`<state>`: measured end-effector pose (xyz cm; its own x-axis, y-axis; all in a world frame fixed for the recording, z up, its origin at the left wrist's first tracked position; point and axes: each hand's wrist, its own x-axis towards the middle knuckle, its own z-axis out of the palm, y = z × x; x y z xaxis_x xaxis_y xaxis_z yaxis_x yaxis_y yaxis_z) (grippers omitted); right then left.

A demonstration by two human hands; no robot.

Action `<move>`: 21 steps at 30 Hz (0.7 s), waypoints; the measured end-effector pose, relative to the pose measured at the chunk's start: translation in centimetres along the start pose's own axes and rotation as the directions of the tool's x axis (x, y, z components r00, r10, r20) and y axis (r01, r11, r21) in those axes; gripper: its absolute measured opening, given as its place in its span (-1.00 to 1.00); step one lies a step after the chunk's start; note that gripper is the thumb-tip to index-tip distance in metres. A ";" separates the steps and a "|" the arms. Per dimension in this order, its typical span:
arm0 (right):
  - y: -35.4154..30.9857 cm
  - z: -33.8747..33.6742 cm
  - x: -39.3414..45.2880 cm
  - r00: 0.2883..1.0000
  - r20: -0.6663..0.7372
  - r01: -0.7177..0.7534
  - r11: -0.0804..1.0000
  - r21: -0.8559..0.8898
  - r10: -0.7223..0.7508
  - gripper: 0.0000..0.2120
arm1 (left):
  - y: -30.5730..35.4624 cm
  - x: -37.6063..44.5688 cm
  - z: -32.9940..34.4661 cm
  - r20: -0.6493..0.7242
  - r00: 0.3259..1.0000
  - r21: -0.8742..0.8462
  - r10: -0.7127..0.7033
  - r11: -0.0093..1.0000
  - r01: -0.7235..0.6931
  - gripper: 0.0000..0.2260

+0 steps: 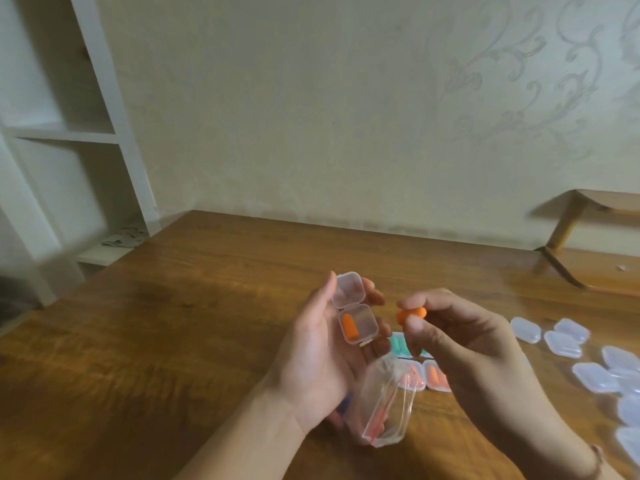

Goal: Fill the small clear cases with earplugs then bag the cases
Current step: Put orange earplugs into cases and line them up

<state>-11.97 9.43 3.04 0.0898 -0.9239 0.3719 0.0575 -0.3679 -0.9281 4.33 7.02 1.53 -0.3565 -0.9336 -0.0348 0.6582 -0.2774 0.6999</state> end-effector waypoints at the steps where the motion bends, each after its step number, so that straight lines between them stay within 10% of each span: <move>1: 0.2 -0.1 0.0 0.999 0.022 0.028 1.000 -0.004 -0.028 -0.88 | 0.0 0.0 0.0 0.015 1.000 0.004 0.000 1.000 0.000 -0.64; 15: 0.1 0.7 -0.3 0.993 -0.104 0.037 0.991 -0.131 -0.051 -0.83 | -1.2 0.0 -0.3 0.118 0.992 0.165 0.036 0.985 -0.055 -0.60; 21: 0.3 1.1 -0.6 0.959 -0.111 0.163 0.832 -0.530 -0.259 -0.77 | -1.5 0.2 -0.4 0.119 0.992 0.166 0.033 0.985 -0.052 -0.50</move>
<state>-10.94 10.02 2.55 -0.0394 -0.8030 0.5947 -0.4649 -0.5121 -0.7223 3.58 7.18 0.20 -0.4110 -0.9087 0.0728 0.5568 -0.1870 0.8093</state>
